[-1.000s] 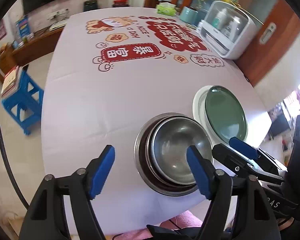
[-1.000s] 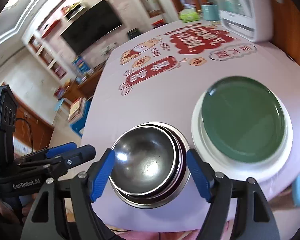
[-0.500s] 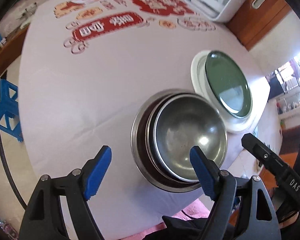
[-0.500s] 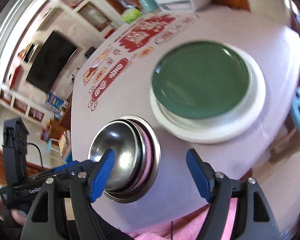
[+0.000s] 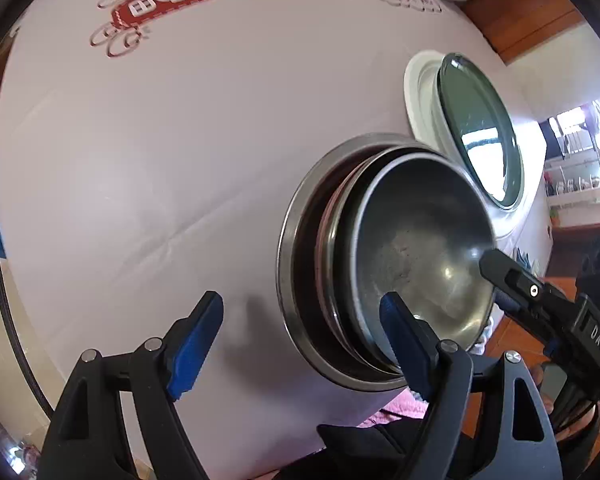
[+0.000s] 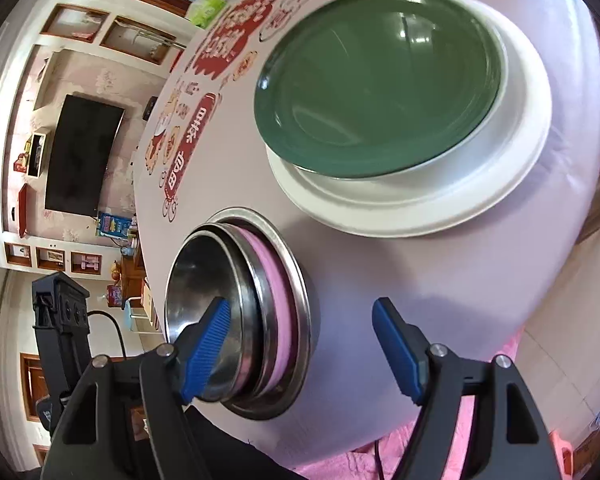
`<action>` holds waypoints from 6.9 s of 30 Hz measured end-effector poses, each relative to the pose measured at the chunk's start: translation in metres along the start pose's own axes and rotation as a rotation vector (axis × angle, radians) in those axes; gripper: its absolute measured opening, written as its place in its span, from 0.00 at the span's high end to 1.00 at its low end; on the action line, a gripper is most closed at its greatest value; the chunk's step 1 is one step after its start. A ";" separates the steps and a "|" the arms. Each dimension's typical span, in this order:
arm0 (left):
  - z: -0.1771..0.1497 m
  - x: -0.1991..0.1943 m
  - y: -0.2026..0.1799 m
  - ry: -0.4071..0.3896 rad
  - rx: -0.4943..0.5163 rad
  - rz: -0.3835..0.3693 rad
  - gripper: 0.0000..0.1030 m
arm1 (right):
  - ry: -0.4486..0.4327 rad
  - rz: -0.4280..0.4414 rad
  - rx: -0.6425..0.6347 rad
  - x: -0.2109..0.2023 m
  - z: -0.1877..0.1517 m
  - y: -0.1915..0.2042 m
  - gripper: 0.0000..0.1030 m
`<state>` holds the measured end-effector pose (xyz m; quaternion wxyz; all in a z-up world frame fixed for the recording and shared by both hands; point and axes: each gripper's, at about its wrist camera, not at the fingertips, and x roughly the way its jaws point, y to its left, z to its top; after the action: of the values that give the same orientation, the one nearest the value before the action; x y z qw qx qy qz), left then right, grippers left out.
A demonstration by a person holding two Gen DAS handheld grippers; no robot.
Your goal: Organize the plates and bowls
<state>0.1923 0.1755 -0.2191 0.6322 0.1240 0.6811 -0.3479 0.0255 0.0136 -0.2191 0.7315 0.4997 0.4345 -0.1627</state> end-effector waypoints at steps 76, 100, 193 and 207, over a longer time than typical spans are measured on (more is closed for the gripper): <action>0.072 -0.019 -0.088 -0.324 -0.180 -0.305 0.63 | 0.218 0.019 -0.368 -0.038 0.152 0.008 0.68; 0.131 0.030 -0.137 -0.217 -0.311 -0.276 0.60 | 0.346 -0.060 -0.503 -0.023 0.237 -0.016 0.68; -0.056 -0.135 -0.295 -0.718 -0.507 0.518 0.01 | -0.061 -0.090 -0.948 -0.218 0.153 0.007 0.00; -0.056 -0.128 -0.294 -0.711 -0.513 0.515 0.01 | -0.049 -0.080 -0.957 -0.215 0.152 0.009 0.00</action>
<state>-0.0082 0.0315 -0.0070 0.9003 0.0028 0.4347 -0.0230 -0.0189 -0.1567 -0.0238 0.8824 0.0856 0.4624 0.0159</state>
